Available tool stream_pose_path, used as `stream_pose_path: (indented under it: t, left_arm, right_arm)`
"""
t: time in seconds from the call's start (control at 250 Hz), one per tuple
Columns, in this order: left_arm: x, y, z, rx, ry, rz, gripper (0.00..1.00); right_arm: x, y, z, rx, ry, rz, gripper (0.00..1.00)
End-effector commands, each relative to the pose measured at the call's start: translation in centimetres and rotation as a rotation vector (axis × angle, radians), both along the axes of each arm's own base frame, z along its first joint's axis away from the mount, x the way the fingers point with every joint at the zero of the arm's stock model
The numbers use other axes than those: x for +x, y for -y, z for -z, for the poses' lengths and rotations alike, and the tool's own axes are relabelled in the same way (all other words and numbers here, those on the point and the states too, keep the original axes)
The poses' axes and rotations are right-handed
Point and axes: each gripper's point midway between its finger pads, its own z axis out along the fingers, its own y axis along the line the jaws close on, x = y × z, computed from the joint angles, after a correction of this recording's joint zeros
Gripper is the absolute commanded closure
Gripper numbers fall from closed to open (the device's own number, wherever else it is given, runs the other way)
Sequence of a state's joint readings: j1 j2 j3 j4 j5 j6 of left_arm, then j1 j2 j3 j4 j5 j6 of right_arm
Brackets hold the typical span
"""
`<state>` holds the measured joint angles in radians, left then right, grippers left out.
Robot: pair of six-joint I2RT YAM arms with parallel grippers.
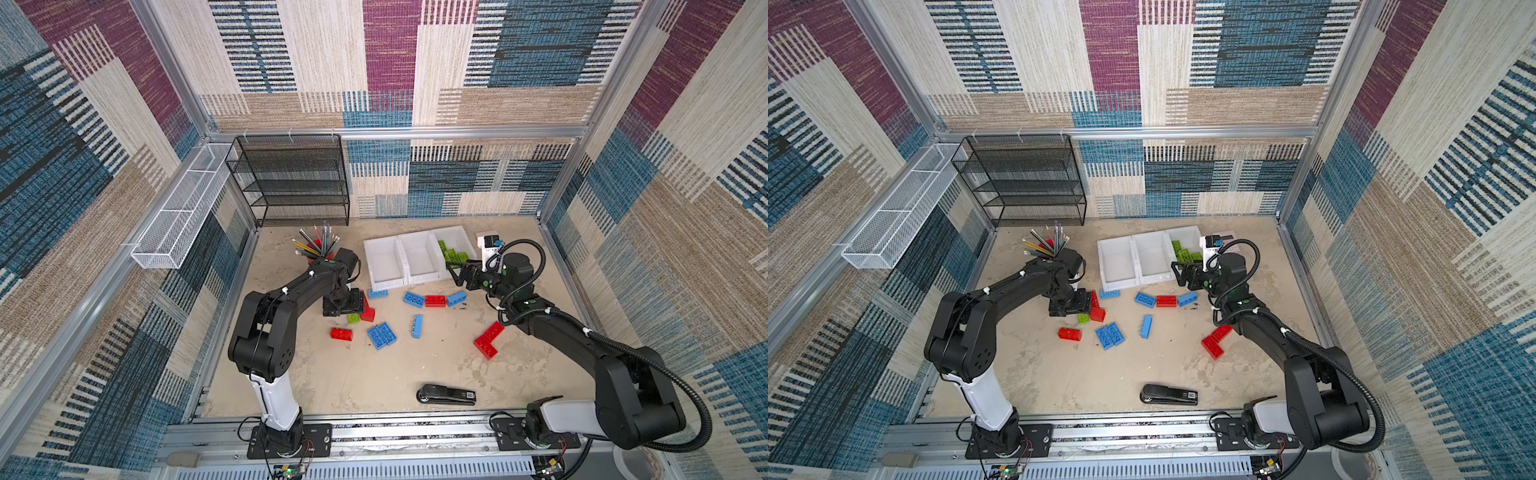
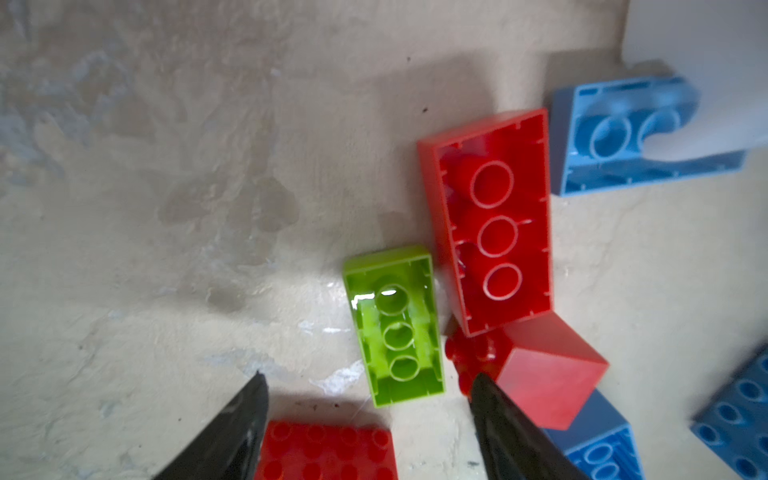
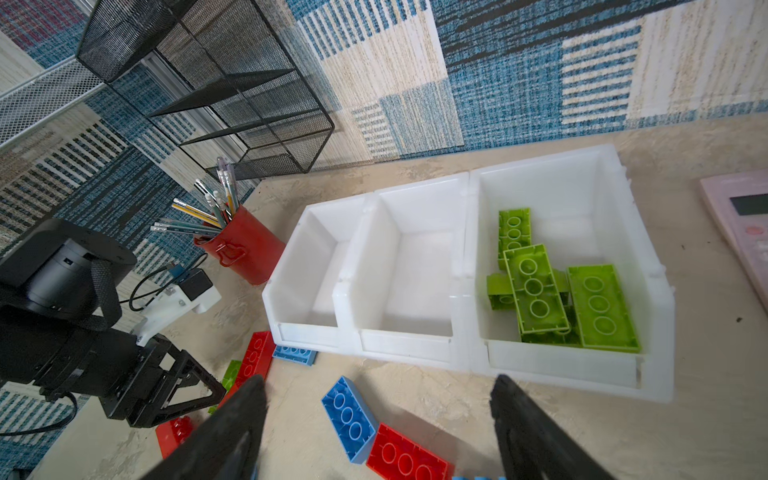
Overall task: Sort the legos into containers by color
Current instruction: 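Move the left gripper over the lime-green brick by red bricks while right withdraws, then lower the left gripper onto the lime-green brick and close on it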
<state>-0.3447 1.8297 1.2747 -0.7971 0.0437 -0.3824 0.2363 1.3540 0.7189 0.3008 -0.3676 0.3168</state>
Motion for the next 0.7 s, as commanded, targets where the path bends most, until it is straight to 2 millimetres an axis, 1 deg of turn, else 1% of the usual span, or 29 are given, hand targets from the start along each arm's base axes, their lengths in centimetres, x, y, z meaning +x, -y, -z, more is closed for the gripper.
stream_pose_path:
  t: [0.0, 0.088, 0.248, 0.428, 0.52, 0.656, 0.696]
  left_arm:
    - [0.3, 0.6, 0.1, -0.023, -0.011, 0.019, 0.22]
    - [0.4, 0.7, 0.6, -0.019, -0.021, 0.018, 0.24]
    - [-0.3, 0.1, 1.3, 0.013, -0.049, 0.014, 0.28]
    - [-0.7, -0.5, 1.3, 0.034, -0.047, 0.002, 0.32]
    - [-0.7, -0.6, 0.9, 0.035, -0.029, -0.002, 0.32]
    - [-0.5, -0.5, 0.1, 0.020, 0.003, -0.012, 0.26]
    - [-0.4, -0.4, -0.2, 0.013, 0.015, -0.008, 0.26]
  right_arm:
    - [0.1, -0.4, -0.4, 0.019, 0.021, -0.019, 0.15]
    - [0.1, -0.4, -0.6, 0.019, 0.026, -0.017, 0.14]
    - [0.0, -0.3, -0.7, 0.015, 0.034, -0.014, 0.14]
    - [0.0, -0.4, -0.8, 0.021, 0.035, -0.019, 0.14]
    - [0.0, -0.4, -0.8, 0.021, 0.033, -0.020, 0.14]
    - [0.0, -0.5, -0.6, 0.021, 0.029, -0.024, 0.14]
    - [0.0, -0.5, -0.6, 0.022, 0.026, -0.024, 0.14]
